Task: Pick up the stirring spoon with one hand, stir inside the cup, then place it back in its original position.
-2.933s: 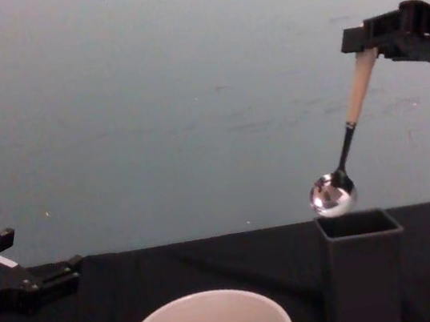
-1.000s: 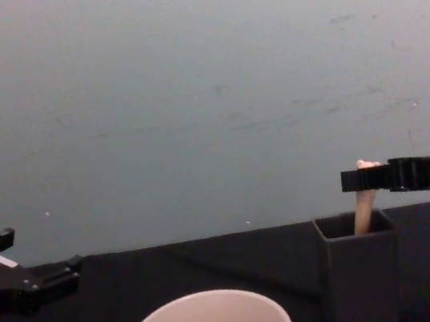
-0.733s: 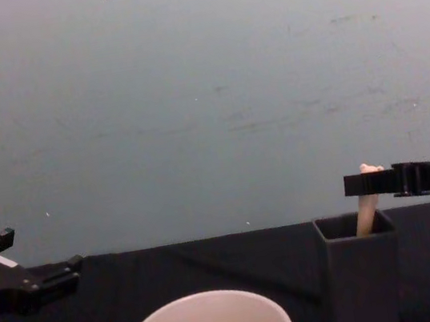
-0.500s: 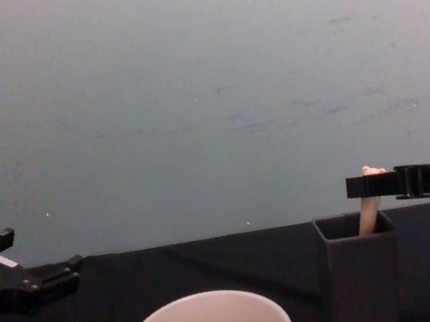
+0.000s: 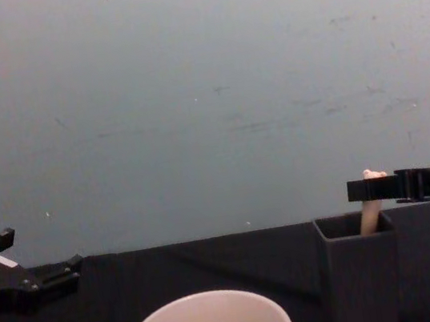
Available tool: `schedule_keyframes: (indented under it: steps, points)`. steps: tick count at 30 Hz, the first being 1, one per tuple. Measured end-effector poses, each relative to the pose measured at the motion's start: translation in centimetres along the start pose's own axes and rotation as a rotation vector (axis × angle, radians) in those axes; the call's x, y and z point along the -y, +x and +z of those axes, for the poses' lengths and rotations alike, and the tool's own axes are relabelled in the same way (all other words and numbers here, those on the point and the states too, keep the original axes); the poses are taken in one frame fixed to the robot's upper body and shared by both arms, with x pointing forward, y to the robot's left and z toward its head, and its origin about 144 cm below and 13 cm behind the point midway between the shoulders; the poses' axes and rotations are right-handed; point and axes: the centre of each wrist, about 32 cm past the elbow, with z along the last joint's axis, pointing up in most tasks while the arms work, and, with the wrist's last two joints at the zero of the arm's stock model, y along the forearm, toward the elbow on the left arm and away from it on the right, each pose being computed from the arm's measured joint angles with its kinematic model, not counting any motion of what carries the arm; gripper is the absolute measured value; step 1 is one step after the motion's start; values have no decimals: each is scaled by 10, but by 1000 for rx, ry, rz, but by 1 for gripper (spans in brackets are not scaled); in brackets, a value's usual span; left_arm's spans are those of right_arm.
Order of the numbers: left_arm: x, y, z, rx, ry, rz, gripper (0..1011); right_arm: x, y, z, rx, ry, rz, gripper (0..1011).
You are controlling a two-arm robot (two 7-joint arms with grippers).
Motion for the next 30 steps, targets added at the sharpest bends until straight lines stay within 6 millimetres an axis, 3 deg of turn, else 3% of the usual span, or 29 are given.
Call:
schedule_keyframes:
  steps: [23,30]
  points:
    - [0,0,0,0,0,0,1001,0,0,1,0,1,1,234]
    - [0,0,0,0,0,0,1001,0,0,1,-1,1,2,472]
